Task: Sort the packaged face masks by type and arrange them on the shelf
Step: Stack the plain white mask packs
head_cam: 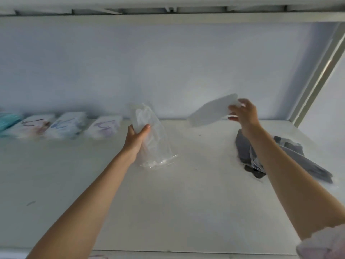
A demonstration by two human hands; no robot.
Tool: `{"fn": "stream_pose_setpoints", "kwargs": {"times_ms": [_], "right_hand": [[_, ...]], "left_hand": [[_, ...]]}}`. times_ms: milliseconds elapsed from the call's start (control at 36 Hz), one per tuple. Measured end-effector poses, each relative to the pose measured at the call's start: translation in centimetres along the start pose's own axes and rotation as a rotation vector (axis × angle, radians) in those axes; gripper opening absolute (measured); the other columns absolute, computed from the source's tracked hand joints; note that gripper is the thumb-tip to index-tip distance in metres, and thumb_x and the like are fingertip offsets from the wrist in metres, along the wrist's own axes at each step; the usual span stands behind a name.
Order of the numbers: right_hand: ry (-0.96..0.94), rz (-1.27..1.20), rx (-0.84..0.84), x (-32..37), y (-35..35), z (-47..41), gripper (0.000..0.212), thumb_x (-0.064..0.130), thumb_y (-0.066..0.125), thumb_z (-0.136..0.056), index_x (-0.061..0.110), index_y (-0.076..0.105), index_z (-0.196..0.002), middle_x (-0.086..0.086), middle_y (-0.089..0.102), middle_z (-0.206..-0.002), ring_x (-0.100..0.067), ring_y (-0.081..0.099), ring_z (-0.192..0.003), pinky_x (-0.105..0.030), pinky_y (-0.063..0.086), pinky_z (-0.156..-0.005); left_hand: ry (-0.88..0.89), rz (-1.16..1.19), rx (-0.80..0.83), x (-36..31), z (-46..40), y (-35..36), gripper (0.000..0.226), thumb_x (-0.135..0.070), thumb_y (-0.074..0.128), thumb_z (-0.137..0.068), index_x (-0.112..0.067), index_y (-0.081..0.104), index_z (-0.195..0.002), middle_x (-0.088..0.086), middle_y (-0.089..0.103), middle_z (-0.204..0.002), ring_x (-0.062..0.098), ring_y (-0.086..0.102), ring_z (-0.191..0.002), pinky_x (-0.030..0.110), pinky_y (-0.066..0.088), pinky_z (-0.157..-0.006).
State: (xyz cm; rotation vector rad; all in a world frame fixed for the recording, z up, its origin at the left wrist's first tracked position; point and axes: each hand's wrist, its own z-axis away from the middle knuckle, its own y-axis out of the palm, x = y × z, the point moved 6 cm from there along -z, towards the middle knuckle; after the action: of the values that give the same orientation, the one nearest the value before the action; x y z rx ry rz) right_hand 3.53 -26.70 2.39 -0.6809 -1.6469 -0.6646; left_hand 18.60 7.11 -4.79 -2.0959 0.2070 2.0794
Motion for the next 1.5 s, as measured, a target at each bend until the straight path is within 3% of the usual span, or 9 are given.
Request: {"fn": "stream_pose_setpoints", "kwargs": {"times_ms": [306, 389, 528, 694, 861, 1028, 1194, 1361, 1500], "right_hand": [[-0.007, 0.243, 0.479, 6.4, 5.2, 5.3, 0.057, -0.009, 0.059, -0.085, 0.016, 0.039, -0.133, -0.003, 0.054, -0.085, -0.012, 0.054, -0.066, -0.019, 0.043, -0.052], [0.007, 0.294, 0.453, 2.8, 8.9, 6.9, 0.059, -0.009, 0.059, -0.083, 0.012, 0.038, -0.135, -0.002, 0.047, -0.073, -0.014, 0.044, -0.055, -0.017, 0.035, -0.04], [-0.061, 0.328, 0.302, -0.1, 11.3, 8.4, 0.057, 0.008, 0.066, -0.081, 0.017, 0.043, -0.132, 0.002, 0.052, -0.074, -0.014, 0.051, -0.065, -0.025, 0.043, -0.062], [-0.04, 0.226, 0.21, -0.6, 11.6, 11.3, 0.06, 0.035, 0.07, -0.085, 0.018, 0.043, -0.136, 0.002, 0.06, -0.102, -0.01, 0.057, -0.087, -0.015, 0.043, -0.068], [0.036, 0.094, 0.783, -3.1, 11.9, 15.4, 0.063, 0.016, 0.079, -0.075, 0.016, 0.05, -0.132, -0.008, 0.065, -0.12, -0.021, 0.063, -0.11, -0.038, 0.052, -0.094], [-0.115, 0.144, 0.452, -2.9, 11.3, 14.0, 0.075, 0.016, 0.083, -0.065, 0.023, 0.045, -0.128, 0.002, 0.062, -0.117, -0.013, 0.061, -0.108, -0.038, 0.054, -0.089], [-0.099, 0.147, 0.406, -5.8, 10.6, 14.9, 0.075, 0.006, 0.084, -0.066, 0.015, 0.039, -0.125, 0.001, 0.056, -0.113, -0.016, 0.059, -0.106, -0.03, 0.057, -0.078], [-0.059, 0.063, 0.362, -5.6, 11.0, 14.8, 0.072, 0.005, 0.084, -0.067, 0.01, 0.039, -0.124, 0.005, 0.055, -0.109, -0.006, 0.061, -0.1, -0.024, 0.054, -0.074], [-0.045, 0.072, 0.398, -6.3, 10.7, 14.7, 0.075, 0.003, 0.082, -0.07, 0.008, 0.036, -0.13, 0.008, 0.053, -0.112, -0.002, 0.059, -0.101, -0.021, 0.053, -0.075]], "left_hand": [[0.001, 0.013, 0.136, -0.3, 3.2, 3.7, 0.038, -0.038, 0.06, -0.093, -0.02, 0.044, -0.123, -0.003, 0.062, -0.106, 0.015, 0.063, -0.094, 0.024, 0.047, -0.064], [-0.011, 0.042, 0.168, -0.5, 4.3, 4.8, 0.035, -0.038, 0.056, -0.096, -0.019, 0.043, -0.123, -0.004, 0.061, -0.101, 0.009, 0.062, -0.084, 0.018, 0.049, -0.054], [-0.011, 0.083, 0.236, -0.6, 6.0, 5.4, 0.032, -0.036, 0.056, -0.096, -0.02, 0.045, -0.121, -0.005, 0.063, -0.105, 0.003, 0.064, -0.085, 0.014, 0.05, -0.058], [0.049, 0.104, 0.235, -0.2, 6.7, 4.7, 0.042, -0.02, 0.071, -0.087, -0.014, 0.049, -0.122, 0.004, 0.067, -0.109, 0.016, 0.068, -0.092, 0.021, 0.054, -0.064], [0.22, 0.054, 0.219, -1.8, 6.9, 4.1, 0.038, -0.02, 0.073, -0.085, -0.023, 0.049, -0.113, -0.004, 0.066, -0.104, 0.007, 0.066, -0.092, 0.02, 0.052, -0.072], [0.354, 0.163, 0.303, -4.8, 8.2, 5.6, 0.038, -0.014, 0.061, -0.088, -0.035, 0.048, -0.117, -0.013, 0.063, -0.113, 0.001, 0.061, -0.107, 0.017, 0.047, -0.088], [0.309, 0.164, 0.244, -2.3, 9.0, 6.8, 0.052, -0.033, 0.059, -0.08, -0.016, 0.049, -0.128, 0.005, 0.06, -0.123, 0.009, 0.059, -0.11, 0.023, 0.044, -0.09], [0.351, 0.191, 0.147, -3.1, 9.4, 7.2, 0.069, -0.03, 0.057, -0.084, -0.014, 0.033, -0.147, -0.015, 0.054, -0.126, -0.011, 0.054, -0.112, 0.009, 0.041, -0.091], [0.293, 0.19, 0.119, -2.4, 8.8, 7.0, 0.065, -0.054, 0.057, -0.076, -0.015, 0.054, -0.128, 0.005, 0.066, -0.117, 0.018, 0.063, -0.11, 0.036, 0.049, -0.096]]}}
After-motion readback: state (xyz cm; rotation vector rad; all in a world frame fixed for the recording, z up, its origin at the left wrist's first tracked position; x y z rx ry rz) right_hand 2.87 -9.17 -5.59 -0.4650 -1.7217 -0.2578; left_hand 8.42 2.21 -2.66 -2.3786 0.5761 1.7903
